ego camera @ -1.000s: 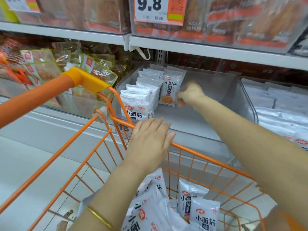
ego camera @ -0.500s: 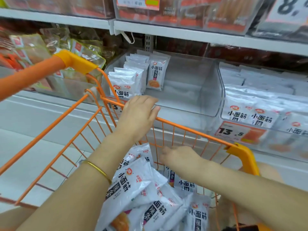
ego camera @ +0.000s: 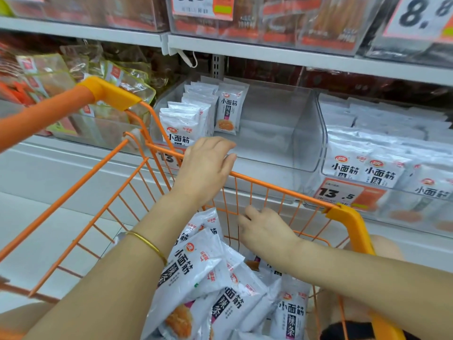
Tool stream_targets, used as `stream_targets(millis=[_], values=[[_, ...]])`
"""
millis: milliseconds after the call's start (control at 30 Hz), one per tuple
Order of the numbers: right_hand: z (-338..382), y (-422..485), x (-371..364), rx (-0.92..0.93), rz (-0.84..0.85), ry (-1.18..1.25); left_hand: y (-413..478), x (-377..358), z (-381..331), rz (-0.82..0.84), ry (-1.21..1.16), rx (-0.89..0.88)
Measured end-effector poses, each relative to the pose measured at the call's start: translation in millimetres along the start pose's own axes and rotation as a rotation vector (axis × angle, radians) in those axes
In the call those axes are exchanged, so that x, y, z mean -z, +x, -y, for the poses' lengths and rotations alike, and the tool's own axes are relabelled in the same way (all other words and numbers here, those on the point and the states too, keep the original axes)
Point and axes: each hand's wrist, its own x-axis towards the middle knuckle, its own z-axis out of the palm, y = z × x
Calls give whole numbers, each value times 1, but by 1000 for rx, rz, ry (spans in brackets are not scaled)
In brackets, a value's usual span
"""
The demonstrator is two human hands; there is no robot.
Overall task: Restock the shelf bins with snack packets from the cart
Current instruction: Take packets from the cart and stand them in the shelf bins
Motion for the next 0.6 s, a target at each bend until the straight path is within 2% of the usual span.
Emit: stream_targets(millis=[100,200,300,367,433,533,600], values=[[-11,-12,29,-20,-159,44,1,3,-6,-67,-60,-8],[-40,-25,60,-108,-313,186,3,6,-15,-104,-185,-72],[-78,-29,86,-170,-332,485,2,11,-25,44,-460,-71],[-93,-26,97,-225,-447,688,0,9,-29,204,-590,-7],[-99,-20,101,-283,-504,811,-2,6,-31,285,-674,58],[-101,-11,102,-347,-496,1161,-1,7,-31,304,-864,170],[-101,-4,98,-458,-551,1358,1,11,-30,259,-936,240]])
